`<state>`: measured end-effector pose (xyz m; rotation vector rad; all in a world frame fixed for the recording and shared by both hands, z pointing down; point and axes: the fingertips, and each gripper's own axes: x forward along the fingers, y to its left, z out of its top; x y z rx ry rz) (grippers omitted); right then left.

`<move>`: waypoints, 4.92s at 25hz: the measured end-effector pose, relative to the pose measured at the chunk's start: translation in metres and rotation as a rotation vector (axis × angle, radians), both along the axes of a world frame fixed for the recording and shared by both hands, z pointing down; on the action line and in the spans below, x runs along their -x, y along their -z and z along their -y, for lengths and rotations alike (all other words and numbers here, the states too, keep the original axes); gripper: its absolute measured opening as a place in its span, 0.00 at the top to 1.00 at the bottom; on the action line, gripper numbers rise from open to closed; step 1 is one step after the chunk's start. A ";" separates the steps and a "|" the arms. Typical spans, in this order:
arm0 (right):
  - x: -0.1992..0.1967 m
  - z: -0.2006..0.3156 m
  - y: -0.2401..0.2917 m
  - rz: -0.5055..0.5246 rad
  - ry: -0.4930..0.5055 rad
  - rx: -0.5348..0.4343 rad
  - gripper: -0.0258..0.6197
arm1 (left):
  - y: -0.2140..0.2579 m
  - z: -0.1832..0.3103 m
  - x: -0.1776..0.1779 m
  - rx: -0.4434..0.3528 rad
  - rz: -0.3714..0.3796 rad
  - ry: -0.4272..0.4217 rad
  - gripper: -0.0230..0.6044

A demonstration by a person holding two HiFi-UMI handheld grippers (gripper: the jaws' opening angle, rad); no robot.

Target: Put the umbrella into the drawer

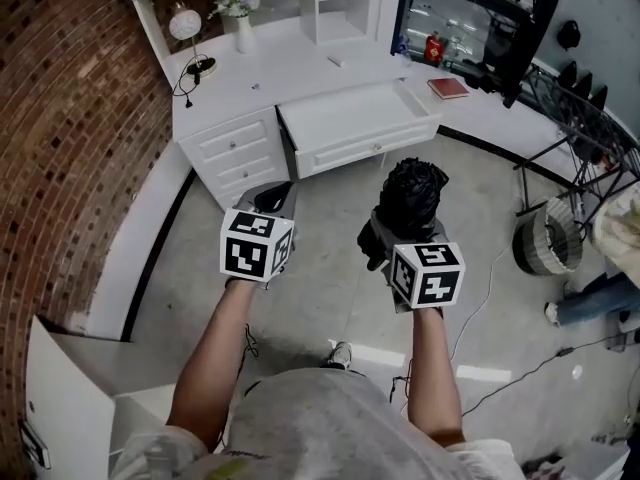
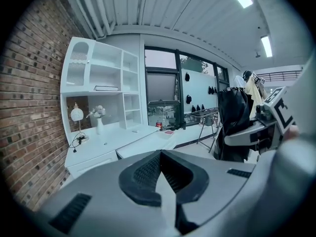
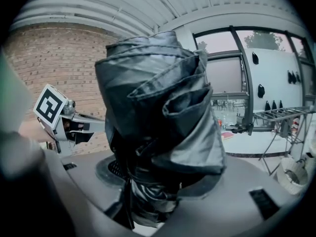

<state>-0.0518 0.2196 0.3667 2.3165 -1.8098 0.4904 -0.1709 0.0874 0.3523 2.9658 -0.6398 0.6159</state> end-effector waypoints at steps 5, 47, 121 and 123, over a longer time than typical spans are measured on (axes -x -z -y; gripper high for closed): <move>-0.021 0.016 -0.003 0.008 0.045 -0.002 0.56 | -0.003 0.008 -0.012 -0.006 0.008 0.050 0.97; -0.079 0.143 -0.021 -0.012 0.223 0.016 0.56 | -0.027 0.117 -0.062 -0.005 -0.014 0.189 0.97; -0.194 0.504 -0.049 0.028 0.329 0.110 0.56 | -0.078 0.466 -0.156 0.065 0.046 0.272 0.97; -0.202 0.508 -0.051 0.033 0.356 0.111 0.56 | -0.077 0.468 -0.162 0.062 0.052 0.297 0.97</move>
